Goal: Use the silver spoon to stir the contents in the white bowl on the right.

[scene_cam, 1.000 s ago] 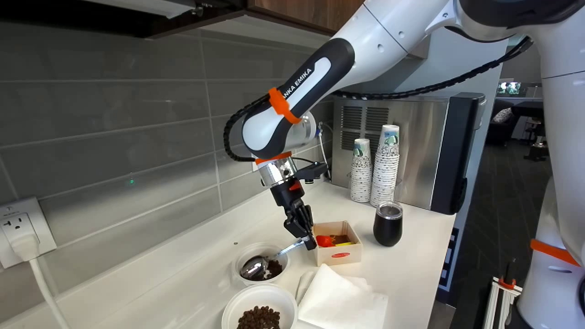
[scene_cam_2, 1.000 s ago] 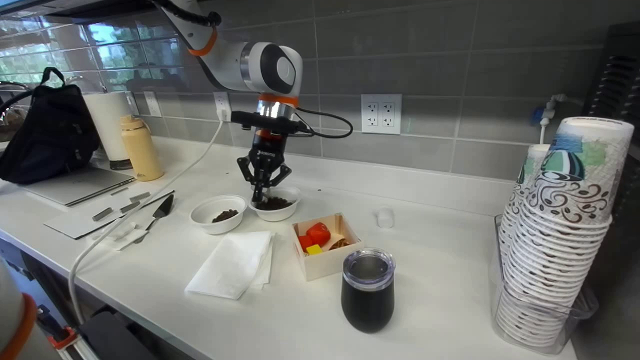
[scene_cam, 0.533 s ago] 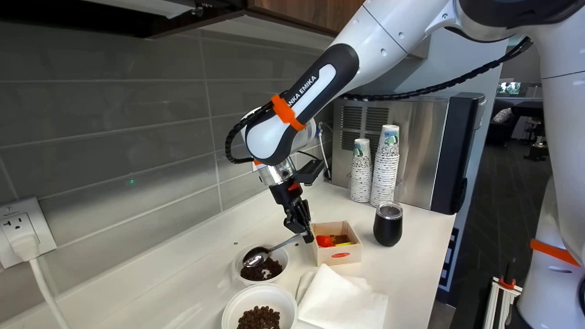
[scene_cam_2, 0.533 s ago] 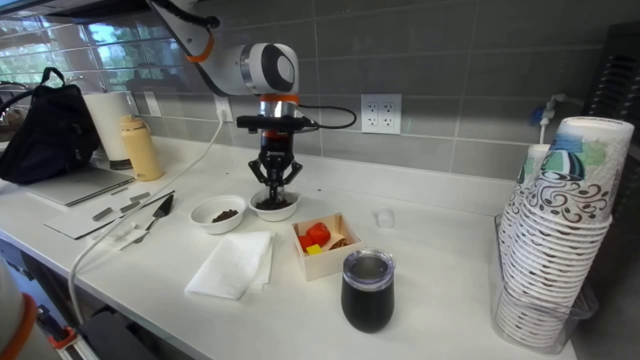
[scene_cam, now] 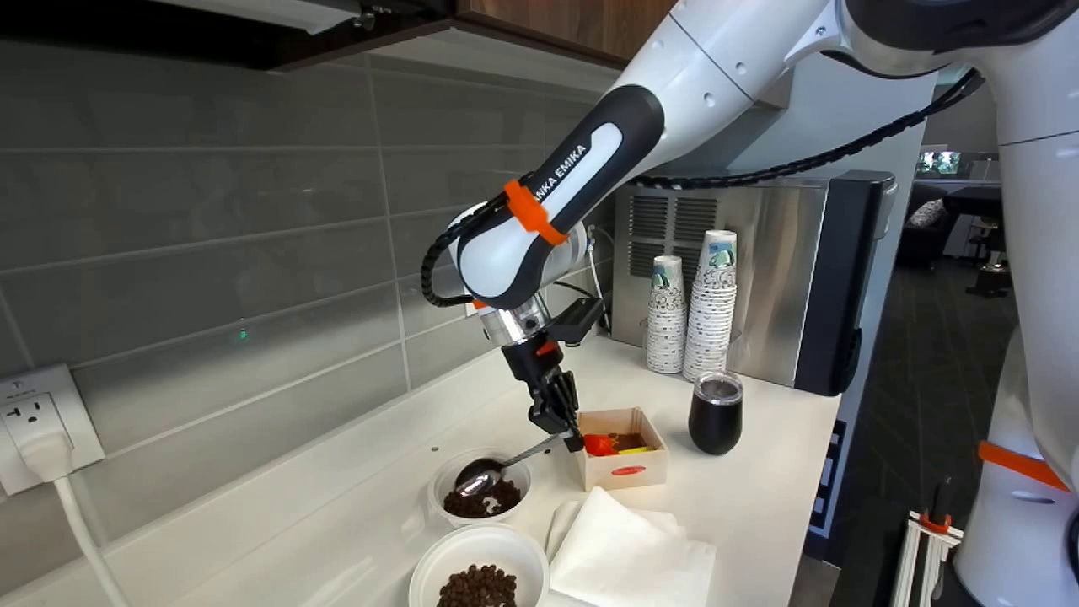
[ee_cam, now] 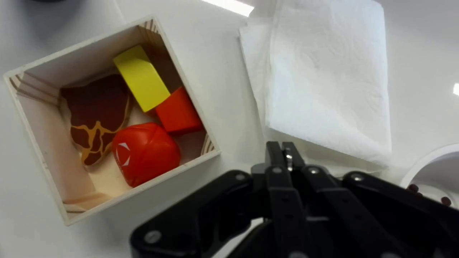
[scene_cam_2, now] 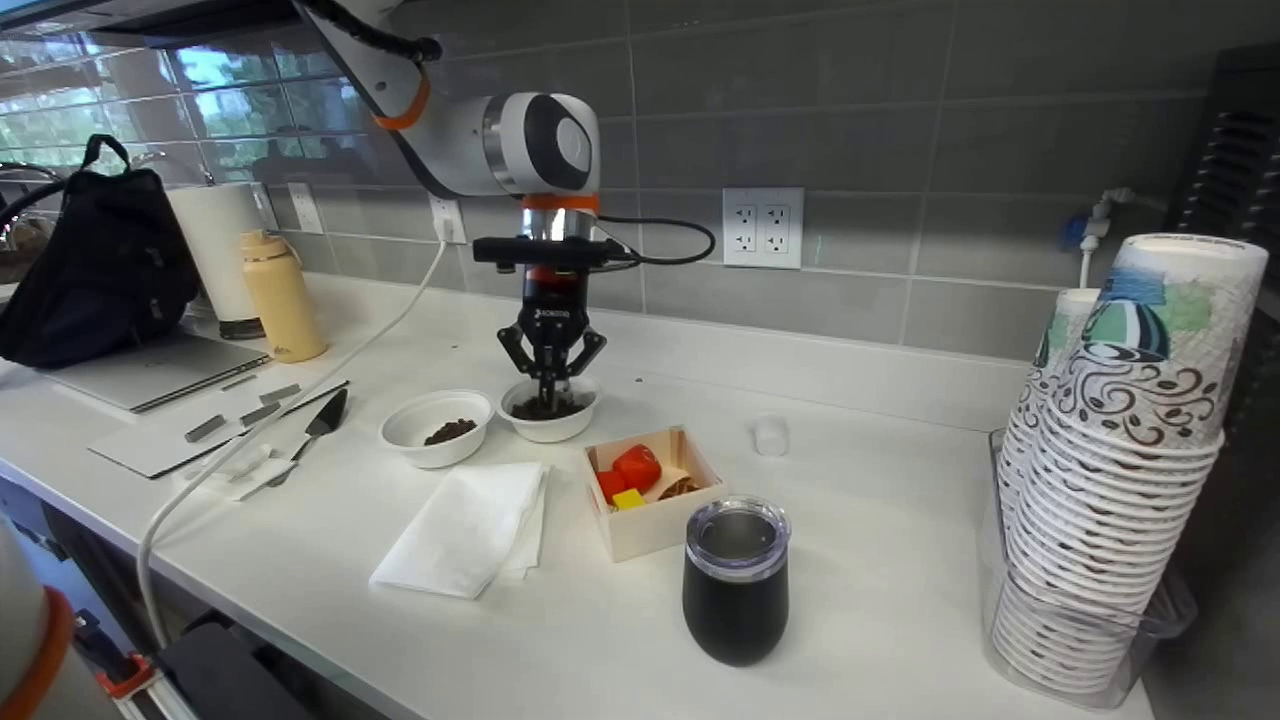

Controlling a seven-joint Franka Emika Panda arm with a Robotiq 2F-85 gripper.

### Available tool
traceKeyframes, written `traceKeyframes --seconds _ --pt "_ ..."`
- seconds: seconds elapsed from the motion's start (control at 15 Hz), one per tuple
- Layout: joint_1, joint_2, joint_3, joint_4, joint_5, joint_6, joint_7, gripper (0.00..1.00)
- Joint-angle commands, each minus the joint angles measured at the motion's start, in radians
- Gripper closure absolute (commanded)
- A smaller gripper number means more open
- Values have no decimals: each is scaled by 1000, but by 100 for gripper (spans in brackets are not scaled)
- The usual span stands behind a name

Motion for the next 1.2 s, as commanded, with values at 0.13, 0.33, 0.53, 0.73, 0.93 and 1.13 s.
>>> traceKeyframes --seconds 0.13,0.33,0.53,0.73,0.93,1.13 --pt "-33 -22 -1 -60 85 57 -34 99" --pt "-45 -15 -7 -75 110 80 -24 89" --pt "-54 -11 -12 -85 124 96 -19 56" --pt "-56 -8 -14 -94 129 103 -14 34" --pt "-53 -11 -13 -96 129 101 -12 12" --pt "-49 -45 -15 -114 117 114 3 0"
